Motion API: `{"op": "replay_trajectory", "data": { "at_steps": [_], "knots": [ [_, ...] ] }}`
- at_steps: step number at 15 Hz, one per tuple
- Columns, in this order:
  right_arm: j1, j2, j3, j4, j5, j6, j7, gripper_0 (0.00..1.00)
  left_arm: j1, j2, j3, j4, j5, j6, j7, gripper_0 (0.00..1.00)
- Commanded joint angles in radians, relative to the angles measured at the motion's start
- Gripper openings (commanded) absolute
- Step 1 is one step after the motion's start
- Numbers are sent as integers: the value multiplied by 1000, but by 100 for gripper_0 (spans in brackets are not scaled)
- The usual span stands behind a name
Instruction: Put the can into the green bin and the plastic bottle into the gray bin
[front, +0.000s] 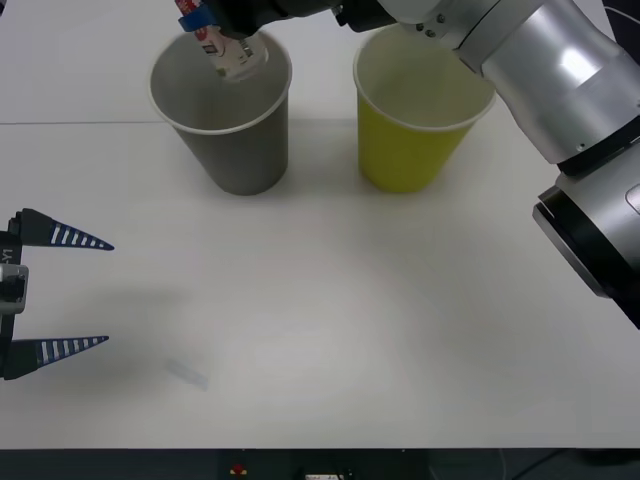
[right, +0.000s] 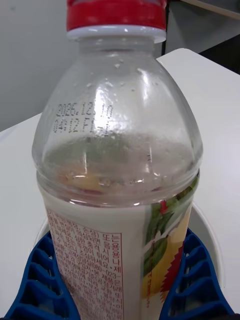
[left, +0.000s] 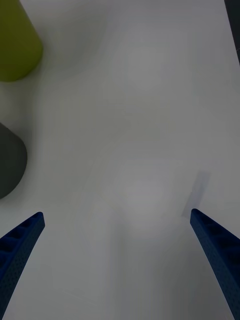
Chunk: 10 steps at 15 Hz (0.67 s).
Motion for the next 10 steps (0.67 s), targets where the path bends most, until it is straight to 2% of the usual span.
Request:
{"op": "replay_trajectory", "data": {
  "at_steps": [1, 2, 3, 4, 5, 10],
  "knots": [
    [-4, 11, 5, 3, 4, 3, 2, 0, 0, 0, 0, 0, 0, 0, 0, 100],
    [-3, 14, 5, 3, 6, 4, 2, 0, 0, 0, 0, 0, 0, 0, 0, 100],
    [-3, 15, 5, 3, 6, 4, 2, 23, 0, 0, 0, 0, 0, 0, 0, 100],
    [-3, 17, 4, 3, 4, 4, 2, 72, 0, 0, 0, 0, 0, 0, 0, 100],
    [-3, 17, 4, 3, -1, 6, 0, 100, 0, 0, 0, 0, 0, 0, 0, 100],
    [-3, 6, -2, 1, -16, 6, 8, 100, 0, 0, 0, 0, 0, 0, 0, 100]
  ]
}}
